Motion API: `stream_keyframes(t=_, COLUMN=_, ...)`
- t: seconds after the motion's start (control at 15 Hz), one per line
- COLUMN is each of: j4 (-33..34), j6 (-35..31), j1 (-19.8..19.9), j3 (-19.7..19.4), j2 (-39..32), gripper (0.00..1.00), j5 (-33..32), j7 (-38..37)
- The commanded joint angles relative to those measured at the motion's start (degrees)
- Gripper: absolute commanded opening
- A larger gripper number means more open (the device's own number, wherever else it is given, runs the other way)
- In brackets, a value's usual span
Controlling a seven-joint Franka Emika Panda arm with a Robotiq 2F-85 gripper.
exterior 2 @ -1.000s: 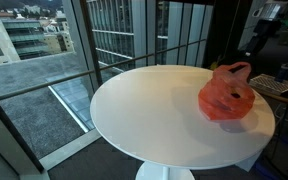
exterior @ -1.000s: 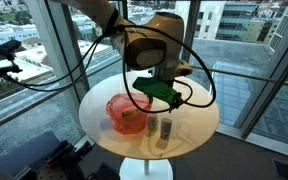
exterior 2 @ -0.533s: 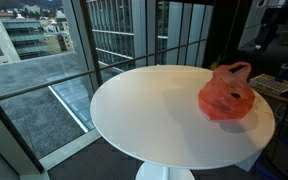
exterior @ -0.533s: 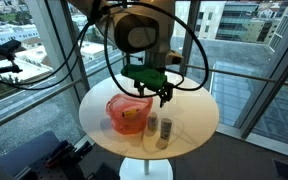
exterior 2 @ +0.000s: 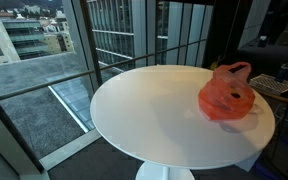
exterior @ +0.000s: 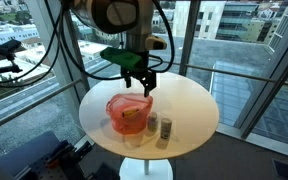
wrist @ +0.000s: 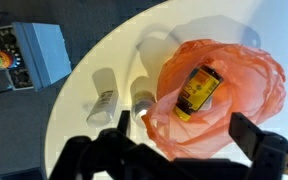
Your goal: Remove the white bottle from the plastic
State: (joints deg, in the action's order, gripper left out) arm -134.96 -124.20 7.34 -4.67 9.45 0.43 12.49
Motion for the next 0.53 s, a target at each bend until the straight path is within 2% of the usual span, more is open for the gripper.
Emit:
stream_keyframes(t=0.0, j4=-2.4, j6=4.4, j1=-1.8, j3=0.2, j2=6.5, gripper=1.0, j5=0.3, j7=-3.2)
stream_keyframes(t=0.4, j4=-2.3, j6=10.8, j1=-3.7, j3=0.0, j2=12.8, gripper=1.0, j5=1.1, j7=-3.0)
stream_keyframes(t=0.47, j4=-1.5, j6=9.0, j1=-3.6, j3=-0.2, j2=10.3, gripper=1.0, j5=0.2, j7=-2.4)
